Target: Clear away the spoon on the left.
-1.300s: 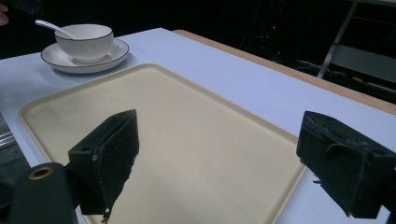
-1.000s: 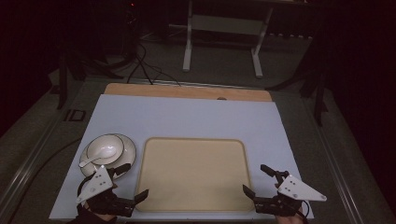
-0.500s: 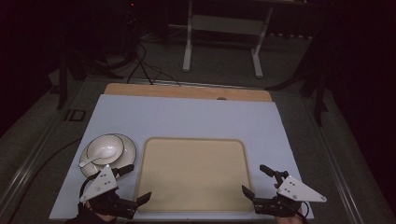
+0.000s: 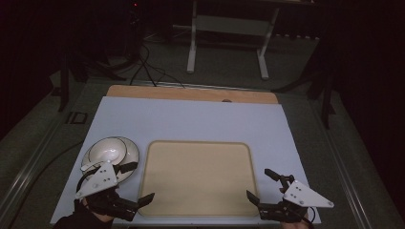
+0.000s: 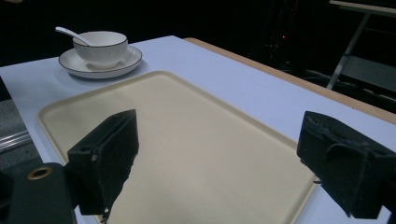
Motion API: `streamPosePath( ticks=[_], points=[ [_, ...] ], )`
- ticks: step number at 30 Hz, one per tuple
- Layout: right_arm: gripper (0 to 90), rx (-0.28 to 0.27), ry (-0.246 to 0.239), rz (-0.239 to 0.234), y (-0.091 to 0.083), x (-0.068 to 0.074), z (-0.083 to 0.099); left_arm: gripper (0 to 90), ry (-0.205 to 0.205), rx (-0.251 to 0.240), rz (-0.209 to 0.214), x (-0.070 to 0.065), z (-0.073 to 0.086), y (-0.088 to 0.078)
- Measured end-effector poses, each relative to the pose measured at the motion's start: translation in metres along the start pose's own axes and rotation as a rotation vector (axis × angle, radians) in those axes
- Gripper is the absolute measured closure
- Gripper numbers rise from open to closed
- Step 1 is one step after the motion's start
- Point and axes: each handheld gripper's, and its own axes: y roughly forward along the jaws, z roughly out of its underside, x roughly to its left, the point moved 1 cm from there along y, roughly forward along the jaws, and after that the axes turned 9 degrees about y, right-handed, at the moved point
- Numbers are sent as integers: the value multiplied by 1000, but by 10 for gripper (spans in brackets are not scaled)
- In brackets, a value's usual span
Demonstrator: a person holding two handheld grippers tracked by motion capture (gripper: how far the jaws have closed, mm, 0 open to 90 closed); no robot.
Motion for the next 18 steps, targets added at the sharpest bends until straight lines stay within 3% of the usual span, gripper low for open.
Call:
streamPosePath(
  ticks=[8,12,18],
  points=[
    [127,-5,-8,6,0,1,0,14,14,-4,-21,6,-15,-6],
    [127,0,-15,4,0,1,0,19,38,2,-66,8,-21,-10],
    [127,0,-17,3,0,1,0,28,50,2,-86,12,-28,-17]
  ],
)
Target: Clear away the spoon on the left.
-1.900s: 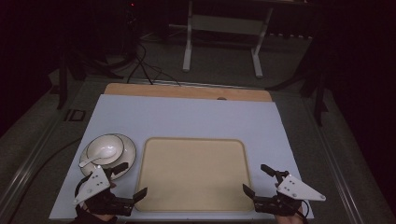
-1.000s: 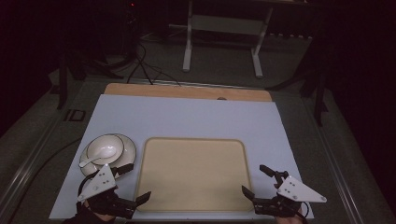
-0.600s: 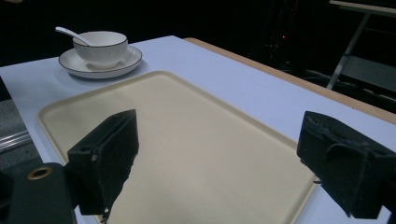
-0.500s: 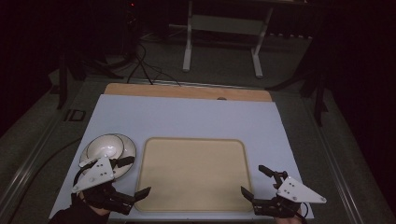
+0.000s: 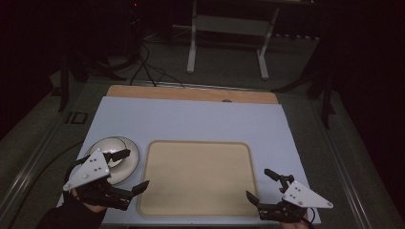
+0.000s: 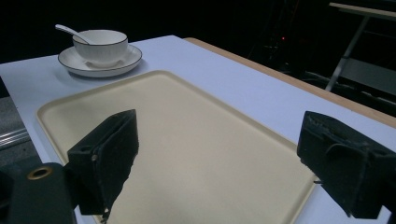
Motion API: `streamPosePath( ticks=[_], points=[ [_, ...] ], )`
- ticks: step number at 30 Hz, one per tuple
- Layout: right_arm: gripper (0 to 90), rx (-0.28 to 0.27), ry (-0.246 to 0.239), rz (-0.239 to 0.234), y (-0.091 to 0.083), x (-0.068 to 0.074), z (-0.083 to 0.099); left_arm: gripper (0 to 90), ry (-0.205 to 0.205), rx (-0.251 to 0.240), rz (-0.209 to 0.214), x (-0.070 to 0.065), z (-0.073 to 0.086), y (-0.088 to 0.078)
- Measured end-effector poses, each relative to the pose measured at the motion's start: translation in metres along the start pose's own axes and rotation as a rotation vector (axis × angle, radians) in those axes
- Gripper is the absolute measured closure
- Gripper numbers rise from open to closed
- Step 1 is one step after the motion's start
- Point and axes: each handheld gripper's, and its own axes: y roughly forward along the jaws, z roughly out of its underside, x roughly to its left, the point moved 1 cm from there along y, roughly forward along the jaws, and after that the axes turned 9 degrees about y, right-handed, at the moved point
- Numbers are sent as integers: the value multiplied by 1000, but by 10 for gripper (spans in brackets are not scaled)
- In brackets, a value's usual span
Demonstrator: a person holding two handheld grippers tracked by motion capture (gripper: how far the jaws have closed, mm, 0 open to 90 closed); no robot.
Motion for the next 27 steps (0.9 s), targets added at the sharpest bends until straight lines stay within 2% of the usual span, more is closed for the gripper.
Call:
streamPosePath(
  ticks=[3,7,9,20,27],
  points=[
    [127,3,2,-3,0,0,0,30,-2,3,-24,5,-2,-4],
    [127,5,0,-2,1,0,0,35,-31,7,-56,14,-1,-10],
    [127,6,0,1,1,0,0,35,-45,16,-87,19,1,-13],
    [127,15,-3,1,2,1,1,56,-186,56,-264,49,20,-41],
    [127,18,-4,3,3,1,1,72,-280,65,-326,63,45,-60]
  ],
)
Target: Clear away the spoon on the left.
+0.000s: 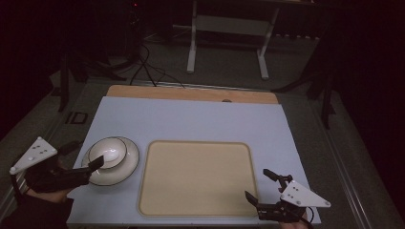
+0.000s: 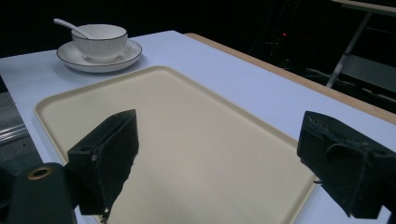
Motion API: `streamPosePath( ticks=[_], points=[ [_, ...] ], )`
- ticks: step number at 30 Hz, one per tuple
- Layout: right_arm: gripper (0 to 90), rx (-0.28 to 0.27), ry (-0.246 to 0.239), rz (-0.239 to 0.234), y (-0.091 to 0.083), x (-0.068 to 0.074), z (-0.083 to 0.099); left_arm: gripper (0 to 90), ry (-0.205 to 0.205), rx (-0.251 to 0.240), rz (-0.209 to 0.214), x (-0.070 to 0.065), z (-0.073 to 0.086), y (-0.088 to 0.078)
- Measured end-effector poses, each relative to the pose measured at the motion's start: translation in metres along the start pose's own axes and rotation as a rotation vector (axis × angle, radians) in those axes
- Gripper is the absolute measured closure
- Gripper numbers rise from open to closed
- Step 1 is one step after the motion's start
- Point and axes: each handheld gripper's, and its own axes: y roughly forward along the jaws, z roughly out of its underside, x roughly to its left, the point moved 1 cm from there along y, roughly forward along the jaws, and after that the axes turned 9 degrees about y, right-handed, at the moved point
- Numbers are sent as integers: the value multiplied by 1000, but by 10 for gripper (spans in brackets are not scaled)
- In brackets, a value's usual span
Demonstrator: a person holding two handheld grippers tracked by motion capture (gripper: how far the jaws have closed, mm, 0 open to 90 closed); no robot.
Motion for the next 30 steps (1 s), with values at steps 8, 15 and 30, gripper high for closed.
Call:
streamPosePath(
  ticks=[8,15,30],
  points=[
    [128,-1,-3,0,1,0,0,75,-158,53,-22,22,29,2],
    [127,6,0,2,2,0,0,95,-287,110,6,35,47,7],
    [128,18,-7,5,3,1,1,192,-517,186,-6,55,83,16]
  ],
)
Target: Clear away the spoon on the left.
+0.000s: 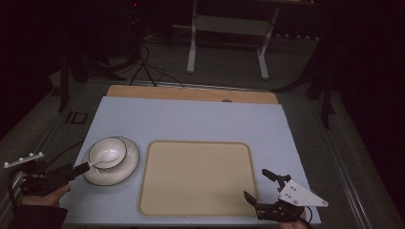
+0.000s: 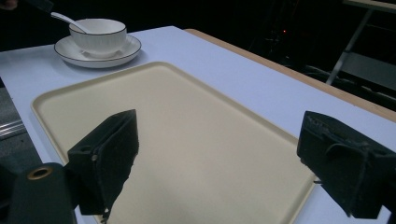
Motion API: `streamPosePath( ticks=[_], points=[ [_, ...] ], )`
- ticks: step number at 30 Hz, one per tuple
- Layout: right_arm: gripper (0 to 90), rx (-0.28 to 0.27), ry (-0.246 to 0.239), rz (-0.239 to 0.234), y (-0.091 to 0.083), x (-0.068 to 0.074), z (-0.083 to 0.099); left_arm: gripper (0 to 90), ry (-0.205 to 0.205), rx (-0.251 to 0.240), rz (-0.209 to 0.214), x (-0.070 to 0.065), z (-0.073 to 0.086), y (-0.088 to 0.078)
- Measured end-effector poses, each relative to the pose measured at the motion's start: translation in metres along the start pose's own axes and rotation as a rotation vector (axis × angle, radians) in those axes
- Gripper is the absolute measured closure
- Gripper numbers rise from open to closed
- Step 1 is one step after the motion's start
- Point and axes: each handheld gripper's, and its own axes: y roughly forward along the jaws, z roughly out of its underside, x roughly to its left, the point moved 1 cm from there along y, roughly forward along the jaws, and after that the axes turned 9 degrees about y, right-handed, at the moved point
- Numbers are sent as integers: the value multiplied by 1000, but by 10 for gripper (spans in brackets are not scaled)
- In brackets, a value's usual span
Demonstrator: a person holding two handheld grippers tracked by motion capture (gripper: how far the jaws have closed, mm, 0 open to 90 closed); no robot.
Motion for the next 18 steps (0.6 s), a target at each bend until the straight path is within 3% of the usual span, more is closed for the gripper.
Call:
streamPosePath(
  ticks=[4,6,8,9,11,12,18],
  points=[
    [128,1,0,0,0,0,0,267,-67,19,14,6,4,6],
    [128,2,0,1,0,0,0,327,-82,31,-1,7,4,8],
    [128,2,-1,1,0,0,0,356,-103,39,14,9,4,10],
    [128,2,-1,1,0,0,0,368,-102,49,1,9,3,12],
    [128,2,-2,1,0,0,0,401,-119,54,22,11,3,14],
    [128,2,-1,0,0,0,0,412,-126,65,10,12,3,16],
    [128,1,-1,0,0,0,0,536,-129,91,38,15,5,23]
  ],
)
